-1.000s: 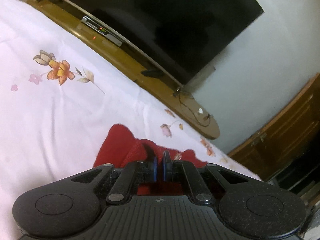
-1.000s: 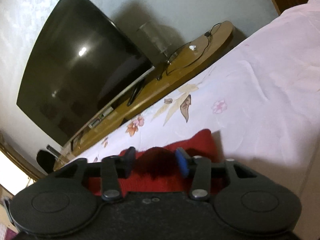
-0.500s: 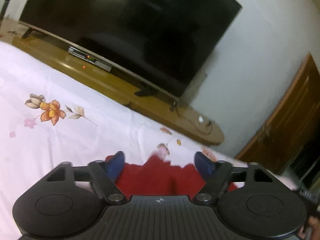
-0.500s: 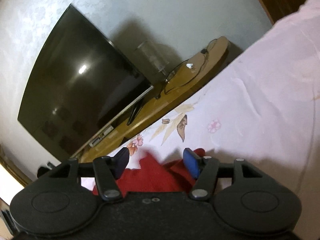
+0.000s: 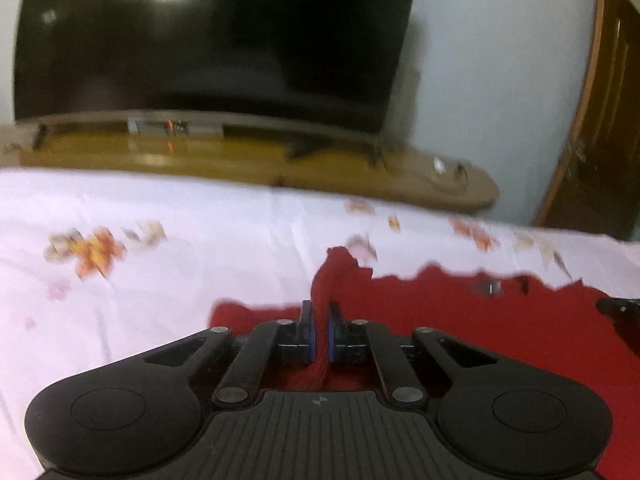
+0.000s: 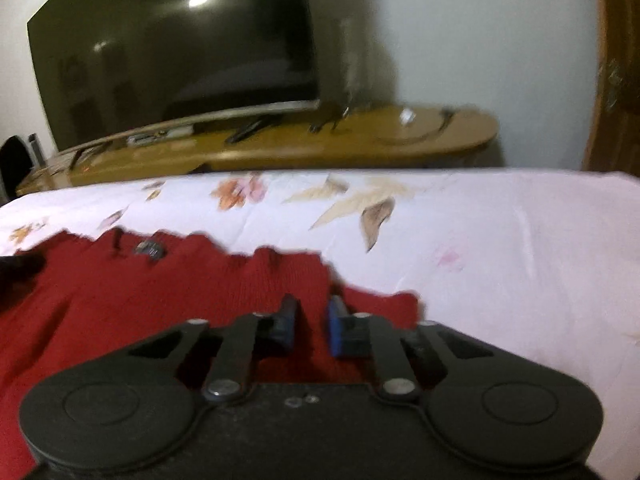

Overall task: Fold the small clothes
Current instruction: 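Lift the held hem end and fold it over onto the strip, then open both grippers to release the folded end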

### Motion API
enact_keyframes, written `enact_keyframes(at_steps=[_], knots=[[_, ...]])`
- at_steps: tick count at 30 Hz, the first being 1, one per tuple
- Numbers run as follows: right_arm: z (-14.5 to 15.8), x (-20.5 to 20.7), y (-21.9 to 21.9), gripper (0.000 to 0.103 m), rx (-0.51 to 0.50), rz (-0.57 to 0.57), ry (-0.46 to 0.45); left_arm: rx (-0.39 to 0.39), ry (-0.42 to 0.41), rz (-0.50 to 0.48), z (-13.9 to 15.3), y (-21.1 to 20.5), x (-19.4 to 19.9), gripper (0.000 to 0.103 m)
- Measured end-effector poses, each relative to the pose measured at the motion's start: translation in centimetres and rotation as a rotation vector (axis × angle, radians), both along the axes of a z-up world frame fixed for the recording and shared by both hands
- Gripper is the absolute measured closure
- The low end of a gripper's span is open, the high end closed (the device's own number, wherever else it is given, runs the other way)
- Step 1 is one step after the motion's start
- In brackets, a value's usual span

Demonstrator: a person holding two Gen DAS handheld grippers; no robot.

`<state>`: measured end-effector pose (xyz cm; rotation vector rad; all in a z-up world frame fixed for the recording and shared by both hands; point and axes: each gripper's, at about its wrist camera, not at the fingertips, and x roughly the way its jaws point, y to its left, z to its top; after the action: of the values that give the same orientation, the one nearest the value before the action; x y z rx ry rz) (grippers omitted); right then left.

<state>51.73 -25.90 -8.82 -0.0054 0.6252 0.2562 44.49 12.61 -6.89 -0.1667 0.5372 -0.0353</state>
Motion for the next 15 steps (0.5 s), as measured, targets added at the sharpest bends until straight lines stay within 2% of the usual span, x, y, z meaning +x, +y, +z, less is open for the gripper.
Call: enact_keyframes(at_steps=[3,5,6,8,9,12,13,15], knots=[[1.1,-0.9,-0.1,0.096,-0.002,-0.033,-0.105,0.028,-0.092,0.026,1.3,0.0,-0.7,0.098],[1.7,-1.0,-0.1,0.096,-0.007,-0.036,-0.153,0.049,-0.048,0.031,1.1,0.0,0.2,0.098],[1.7,-0.6,0.0,0.096,-0.013,-0.042,-0.147,0.059,-0.004,0.035,0.4,0.0,0.8,0.098],[0.3,0.5,0.1,0.096,-0.058,-0.072,-0.073,0.057,0.103,0.042,-1.1,0.1,2.3,0.098],[-1.1,1.3,0.1,0.096,-0.096,-0.081,-0.008,0.06,0.1,0.055,-0.9,0.3,2.4,0.098],[-1.1,1.4,-0.2,0.095,-0.093,-0.099,-0.001,0.086,0.124,0.057,-0.9,0.1,2.8,0.094],[-1.1,1.5,-0.3,0.095,-0.09,-0.098,0.005,0.101,0.125,0.054,-0.9,0.1,2.8,0.089],[-1.0,1.6,-0.7,0.088,-0.082,-0.089,0.015,0.099,0.125,0.058,-0.7,0.4,2.7,0.074]])
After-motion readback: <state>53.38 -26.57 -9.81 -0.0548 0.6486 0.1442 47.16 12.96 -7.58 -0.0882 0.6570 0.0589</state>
